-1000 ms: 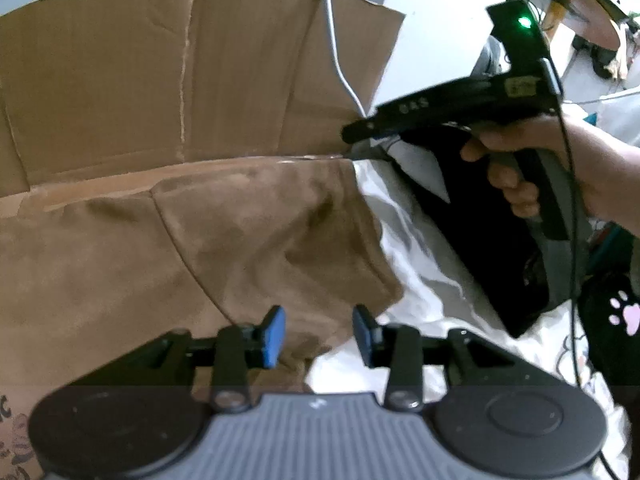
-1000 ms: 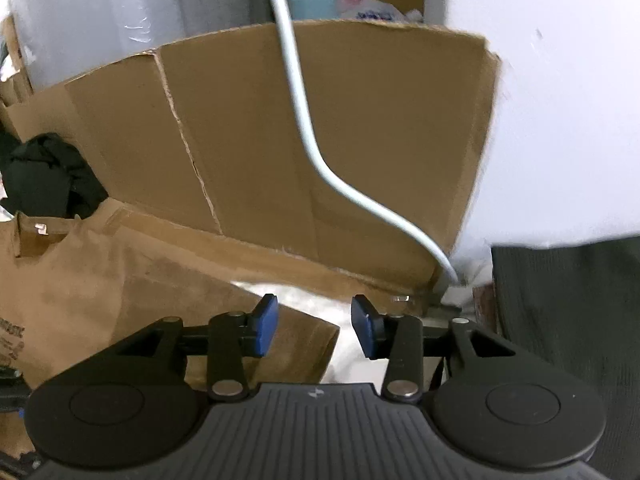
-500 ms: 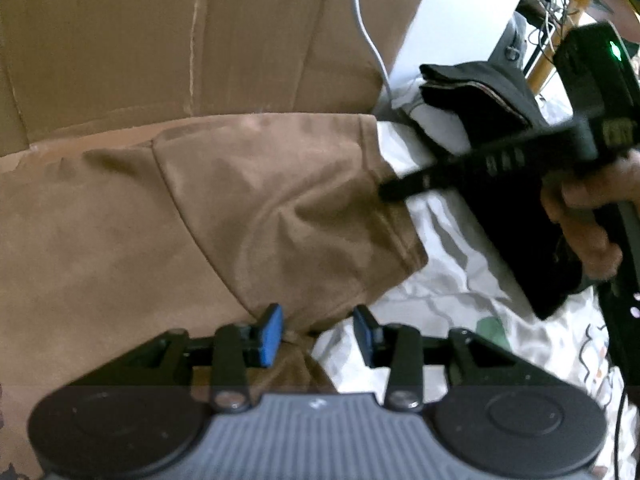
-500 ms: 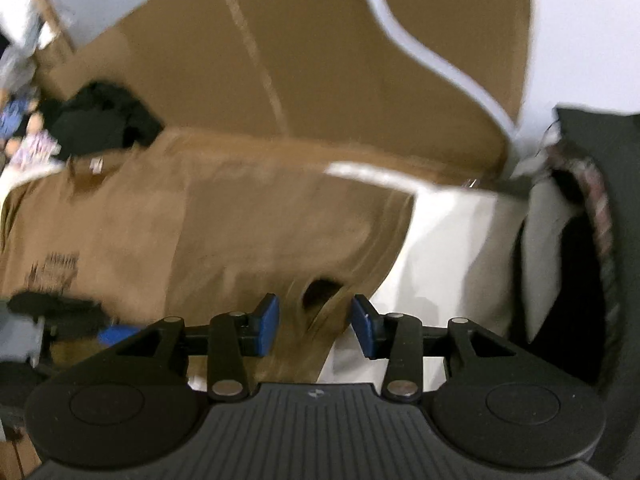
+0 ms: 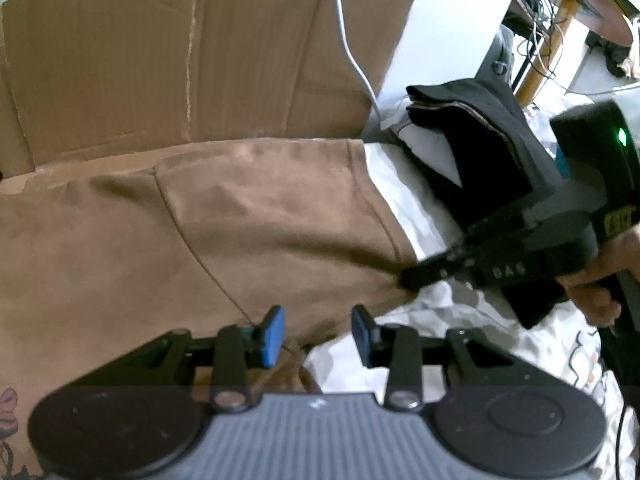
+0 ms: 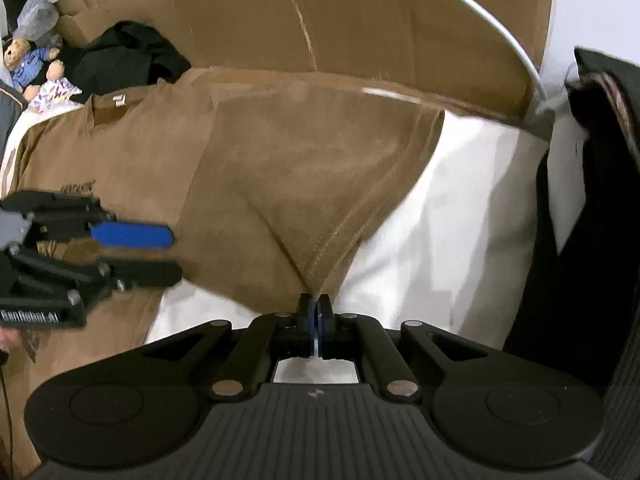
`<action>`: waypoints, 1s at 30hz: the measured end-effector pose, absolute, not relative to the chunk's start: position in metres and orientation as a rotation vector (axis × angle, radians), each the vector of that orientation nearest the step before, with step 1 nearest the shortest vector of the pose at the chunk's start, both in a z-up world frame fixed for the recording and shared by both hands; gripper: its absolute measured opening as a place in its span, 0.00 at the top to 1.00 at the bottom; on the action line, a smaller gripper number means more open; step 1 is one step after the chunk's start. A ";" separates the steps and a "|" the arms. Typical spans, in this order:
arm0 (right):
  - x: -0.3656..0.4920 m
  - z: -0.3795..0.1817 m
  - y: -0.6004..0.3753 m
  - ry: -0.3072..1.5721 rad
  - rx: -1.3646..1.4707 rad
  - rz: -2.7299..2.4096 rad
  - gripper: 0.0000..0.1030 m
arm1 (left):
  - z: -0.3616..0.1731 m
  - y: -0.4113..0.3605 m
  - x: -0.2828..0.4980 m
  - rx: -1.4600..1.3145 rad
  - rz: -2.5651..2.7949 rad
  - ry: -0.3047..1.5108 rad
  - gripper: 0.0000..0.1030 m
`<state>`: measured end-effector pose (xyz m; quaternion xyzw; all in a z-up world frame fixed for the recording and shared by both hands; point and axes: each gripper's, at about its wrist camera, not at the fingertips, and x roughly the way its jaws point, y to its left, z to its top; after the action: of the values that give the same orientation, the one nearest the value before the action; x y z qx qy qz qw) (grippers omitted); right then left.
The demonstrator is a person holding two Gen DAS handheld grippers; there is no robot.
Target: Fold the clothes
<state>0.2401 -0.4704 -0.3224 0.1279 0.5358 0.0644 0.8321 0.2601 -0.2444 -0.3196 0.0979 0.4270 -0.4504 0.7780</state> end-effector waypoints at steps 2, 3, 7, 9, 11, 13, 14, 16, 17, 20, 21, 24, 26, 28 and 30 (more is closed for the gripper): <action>0.239 -0.324 -0.471 1.141 0.289 0.132 0.99 | -0.321 -0.245 0.259 0.226 -0.968 0.934 0.63; 0.240 -0.323 -0.472 1.145 0.294 0.132 0.97 | -0.323 -0.246 0.259 0.234 -0.969 0.943 0.63; 0.242 -0.315 -0.482 1.113 0.337 0.093 0.84 | -0.325 -0.245 0.259 0.246 -0.968 0.942 0.62; 0.241 -0.313 -0.488 1.080 0.363 0.072 0.53 | -0.327 -0.245 0.259 0.256 -0.971 0.938 0.62; 0.242 -0.315 -0.494 1.049 0.398 0.048 0.46 | -0.327 -0.246 0.258 0.270 -0.978 0.931 0.62; 0.246 -0.319 -0.497 1.027 0.432 0.034 0.46 | -0.327 -0.248 0.257 0.273 -0.986 0.913 0.62; 0.249 -0.321 -0.498 1.021 0.440 0.027 0.46 | -0.326 -0.248 0.257 0.268 -0.990 0.907 0.61; 0.257 -0.326 -0.499 1.021 0.448 0.001 0.46 | -0.324 -0.251 0.255 0.264 -1.002 0.893 0.61; 0.262 -0.330 -0.501 1.021 0.463 -0.013 0.46 | -0.324 -0.252 0.255 0.265 -1.007 0.888 0.59; 0.268 -0.336 -0.506 1.006 0.503 -0.031 0.50 | -0.321 -0.260 0.249 0.277 -1.040 0.862 0.59; 0.269 -0.337 -0.508 0.998 0.503 -0.030 0.63 | -0.321 -0.263 0.246 0.269 -1.061 0.862 0.59; 0.270 -0.332 -0.512 0.982 0.501 0.013 0.87 | -0.321 -0.271 0.240 0.268 -1.102 0.858 0.58; 0.269 -0.327 -0.511 0.970 0.484 0.018 0.92 | -0.322 -0.277 0.236 0.287 -1.106 0.844 0.58; 0.267 -0.322 -0.507 0.978 0.455 0.015 0.92 | -0.323 -0.283 0.235 0.296 -1.106 0.830 0.58; 0.266 -0.321 -0.503 1.010 0.420 0.012 0.88 | -0.323 -0.289 0.233 0.299 -1.108 0.822 0.58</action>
<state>0.2655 -0.5034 -0.3215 0.1997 0.4801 0.0056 0.8541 0.2333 -0.2887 -0.3227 0.1376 0.3779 -0.5093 0.7608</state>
